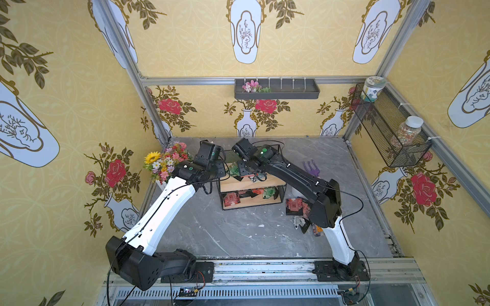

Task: Remove the tea bags from the shelf
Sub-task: Pick up the tea bag from the shelf.

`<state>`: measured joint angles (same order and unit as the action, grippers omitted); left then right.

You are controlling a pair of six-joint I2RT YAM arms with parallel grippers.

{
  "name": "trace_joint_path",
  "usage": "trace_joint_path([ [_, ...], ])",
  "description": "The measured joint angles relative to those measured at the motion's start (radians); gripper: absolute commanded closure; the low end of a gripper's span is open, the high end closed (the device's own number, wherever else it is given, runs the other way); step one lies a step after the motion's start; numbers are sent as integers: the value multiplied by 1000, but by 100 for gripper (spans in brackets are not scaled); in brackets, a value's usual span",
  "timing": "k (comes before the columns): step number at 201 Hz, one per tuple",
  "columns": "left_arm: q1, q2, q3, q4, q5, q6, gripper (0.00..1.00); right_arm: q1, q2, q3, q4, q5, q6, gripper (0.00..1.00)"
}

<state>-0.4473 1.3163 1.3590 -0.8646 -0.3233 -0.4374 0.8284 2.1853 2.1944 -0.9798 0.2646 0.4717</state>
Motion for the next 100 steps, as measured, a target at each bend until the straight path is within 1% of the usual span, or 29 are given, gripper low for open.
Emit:
trace_joint_path([
  [76, 0, 0, 0, 0, 0, 0, 100, -20, -19, -26, 29, -29, 22, 75],
  [100, 0, 0, 0, 0, 0, 0, 100, -23, -23, -27, 29, -35, 25, 81],
])
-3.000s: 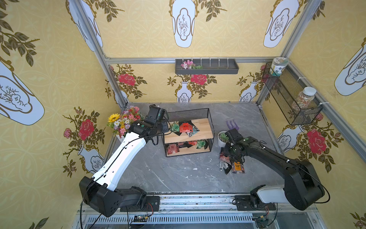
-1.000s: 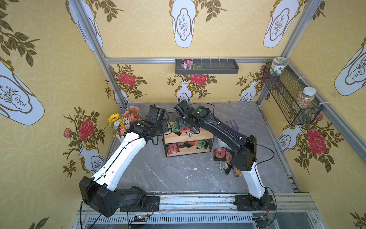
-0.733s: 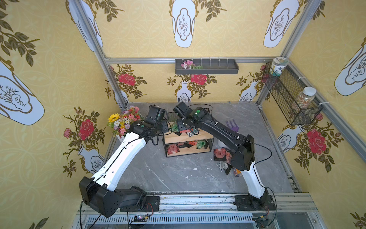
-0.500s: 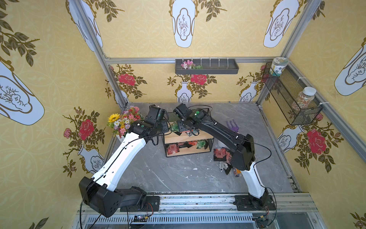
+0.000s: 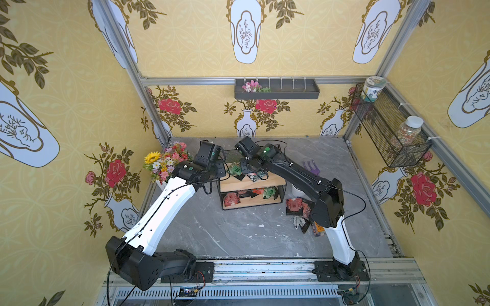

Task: Remove the tea bags from the shelf
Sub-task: Pick up the tea bag from the shelf.

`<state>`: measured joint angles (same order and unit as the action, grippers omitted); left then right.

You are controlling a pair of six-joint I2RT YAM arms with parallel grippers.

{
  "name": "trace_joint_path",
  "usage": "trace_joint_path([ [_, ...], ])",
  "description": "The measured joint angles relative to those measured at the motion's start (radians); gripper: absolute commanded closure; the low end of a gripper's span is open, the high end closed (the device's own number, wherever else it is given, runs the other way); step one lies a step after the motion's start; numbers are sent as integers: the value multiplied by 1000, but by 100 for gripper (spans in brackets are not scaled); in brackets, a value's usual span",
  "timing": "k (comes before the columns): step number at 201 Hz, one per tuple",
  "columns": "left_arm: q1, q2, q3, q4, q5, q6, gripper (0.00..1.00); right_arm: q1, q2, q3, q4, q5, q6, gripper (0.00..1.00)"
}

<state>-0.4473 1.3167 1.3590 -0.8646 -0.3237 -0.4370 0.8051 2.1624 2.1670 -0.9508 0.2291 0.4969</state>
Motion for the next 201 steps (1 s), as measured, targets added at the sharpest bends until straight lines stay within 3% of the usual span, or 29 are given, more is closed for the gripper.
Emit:
trace_joint_path([
  [53, 0, 2, 2, 0, -1, 0, 100, 0, -6, 23, -31, -4, -1, 92],
  [136, 0, 2, 3, 0, -1, 0, 100, 5, -127, 60, -45, 25, -7, 94],
  [161, 0, 3, 4, -1, -1, 0, 100, 22, -220, -35, -34, 36, -6, 94],
  [201, 0, 3, 6, -3, -1, 0, 100, 64, -457, -354, 1, 42, 18, 94],
])
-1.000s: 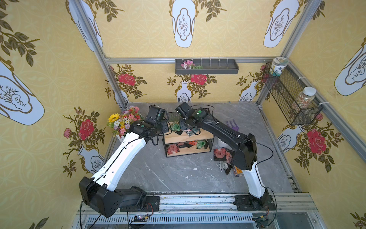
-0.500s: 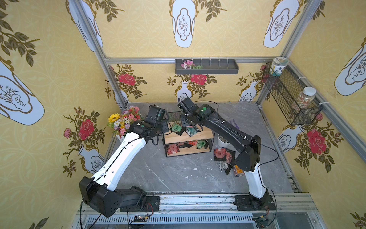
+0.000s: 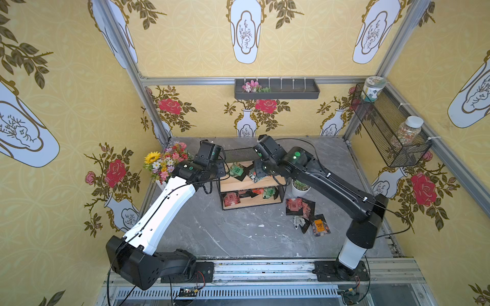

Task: Remove the tea bags from the shelf
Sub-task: Pick up the tea bag from the shelf, then place the tea bag at the center of the board.

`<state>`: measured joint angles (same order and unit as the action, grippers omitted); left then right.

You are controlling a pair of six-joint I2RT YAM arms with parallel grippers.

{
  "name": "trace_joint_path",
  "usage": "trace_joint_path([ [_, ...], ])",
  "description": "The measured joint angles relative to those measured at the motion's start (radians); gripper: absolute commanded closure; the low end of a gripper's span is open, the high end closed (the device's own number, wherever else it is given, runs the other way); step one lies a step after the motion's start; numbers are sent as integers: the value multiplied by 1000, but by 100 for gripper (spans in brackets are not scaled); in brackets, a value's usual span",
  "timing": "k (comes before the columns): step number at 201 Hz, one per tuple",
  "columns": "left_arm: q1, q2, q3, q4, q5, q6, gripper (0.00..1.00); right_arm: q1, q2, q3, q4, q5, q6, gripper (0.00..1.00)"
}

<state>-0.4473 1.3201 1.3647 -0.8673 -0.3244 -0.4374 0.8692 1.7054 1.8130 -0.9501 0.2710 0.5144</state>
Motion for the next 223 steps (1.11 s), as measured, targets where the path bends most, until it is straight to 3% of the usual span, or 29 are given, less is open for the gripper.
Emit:
trace_joint_path([
  [62, 0, 3, 0, 1, 0, 0, 100, 21, -374, -561, 27, 27, 201, 95],
  [108, 0, 5, 1, 4, 0, 0, 100, -166, -537, -896, 34, -44, 378, 94],
  [154, 0, 7, 3, 4, 0, 2, 100, -343, -502, -983, 122, -114, 401, 90],
  [223, 0, 8, 4, 3, 0, 3, 100, -393, -357, -983, 267, -122, 351, 79],
])
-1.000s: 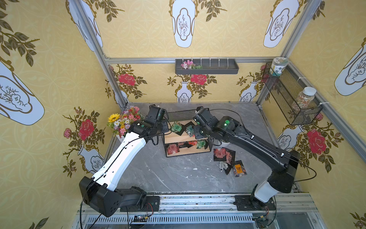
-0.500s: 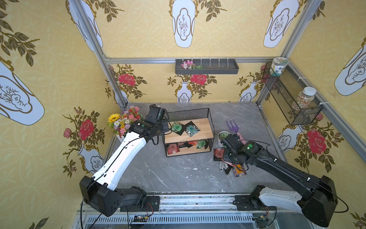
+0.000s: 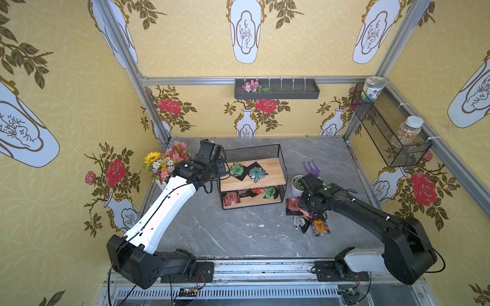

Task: Remove the tea bags from the shelf
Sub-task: Place the tea bag at the center of the board, then pick up the tea bag from the shelf.

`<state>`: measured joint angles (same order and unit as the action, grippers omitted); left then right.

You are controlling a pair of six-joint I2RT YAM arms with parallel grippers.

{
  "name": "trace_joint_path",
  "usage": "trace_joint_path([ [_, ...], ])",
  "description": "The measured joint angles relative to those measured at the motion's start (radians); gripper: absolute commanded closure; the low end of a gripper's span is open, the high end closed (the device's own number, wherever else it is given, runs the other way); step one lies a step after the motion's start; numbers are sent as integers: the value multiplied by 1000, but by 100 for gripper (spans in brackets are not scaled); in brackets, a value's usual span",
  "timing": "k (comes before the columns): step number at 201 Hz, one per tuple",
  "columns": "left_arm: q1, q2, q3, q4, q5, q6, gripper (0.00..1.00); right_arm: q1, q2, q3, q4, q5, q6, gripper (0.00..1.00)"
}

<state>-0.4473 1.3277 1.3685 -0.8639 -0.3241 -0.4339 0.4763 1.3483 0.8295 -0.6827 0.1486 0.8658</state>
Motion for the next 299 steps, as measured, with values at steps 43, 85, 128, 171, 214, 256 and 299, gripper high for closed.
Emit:
trace_joint_path([
  [43, 0, 0, 0, 0, 0, 0, 100, -3, 18, -24, 54, 12, -19, 69],
  [85, 0, 0, 3, -2, 1, 0, 100, -3, 29, -37, 61, 13, -25, 62],
  [128, 0, 2, 6, -3, 3, 0, 100, 2, 0, 2, 36, 34, -29, 58],
  [171, 0, 8, 9, -3, 5, 0, 100, 55, -75, 141, -103, 134, -15, 48],
  [214, 0, 8, 9, -3, 5, 0, 100, 224, -75, 433, -265, 325, -14, 41],
  [256, 0, 5, 6, 0, 4, -1, 100, 349, 96, 681, -282, 381, -158, 27],
  [299, -1, 3, 4, 0, 4, -1, 100, 351, 290, 889, -242, 235, -328, 18],
])
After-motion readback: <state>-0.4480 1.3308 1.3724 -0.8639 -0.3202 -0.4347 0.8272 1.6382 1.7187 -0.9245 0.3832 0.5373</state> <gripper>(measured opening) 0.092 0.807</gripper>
